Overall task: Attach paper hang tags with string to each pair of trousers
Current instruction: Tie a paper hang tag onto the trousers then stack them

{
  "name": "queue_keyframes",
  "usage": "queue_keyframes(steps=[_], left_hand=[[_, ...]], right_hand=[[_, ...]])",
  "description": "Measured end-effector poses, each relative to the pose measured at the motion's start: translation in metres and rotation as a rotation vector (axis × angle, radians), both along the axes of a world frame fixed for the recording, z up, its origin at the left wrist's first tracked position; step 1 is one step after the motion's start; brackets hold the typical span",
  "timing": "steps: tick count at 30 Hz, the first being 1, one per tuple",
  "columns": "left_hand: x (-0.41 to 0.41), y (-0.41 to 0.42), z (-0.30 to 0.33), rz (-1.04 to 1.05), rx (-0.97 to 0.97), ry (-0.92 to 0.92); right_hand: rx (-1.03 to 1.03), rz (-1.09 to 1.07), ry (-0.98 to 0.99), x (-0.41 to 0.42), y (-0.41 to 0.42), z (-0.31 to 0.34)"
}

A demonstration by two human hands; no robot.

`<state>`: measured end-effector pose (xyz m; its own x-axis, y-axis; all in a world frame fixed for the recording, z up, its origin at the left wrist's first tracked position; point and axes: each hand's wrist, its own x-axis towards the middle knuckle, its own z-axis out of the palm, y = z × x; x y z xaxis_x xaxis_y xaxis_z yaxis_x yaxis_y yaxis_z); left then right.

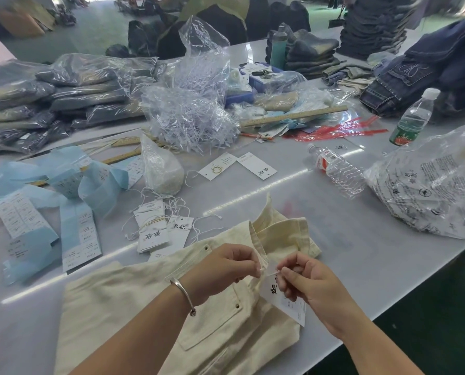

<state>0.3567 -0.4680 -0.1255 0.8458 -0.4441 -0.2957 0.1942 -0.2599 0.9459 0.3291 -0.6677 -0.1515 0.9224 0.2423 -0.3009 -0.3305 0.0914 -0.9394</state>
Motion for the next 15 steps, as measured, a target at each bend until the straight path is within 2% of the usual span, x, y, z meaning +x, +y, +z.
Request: queue_keyframes(steps=[2,5,9,15], left_hand=[[-0.001,-0.002,0.0,-0.003,0.003,-0.008],[-0.004,-0.007,0.0,-0.025,0.031,-0.045],[-0.01,-0.012,-0.003,-0.041,0.214,-0.244],[-0.015,-0.01,-0.002,-0.013,0.256,-0.393]], right_hand=[[0.02,0.016,0.036,0.0,-0.002,0.005],[0.103,0.029,0.191,0.002,-0.003,0.008],[0.299,-0.029,0.4,-0.001,0.002,0.008],[0.389,-0.076,0.456,-0.003,0.009,0.006]])
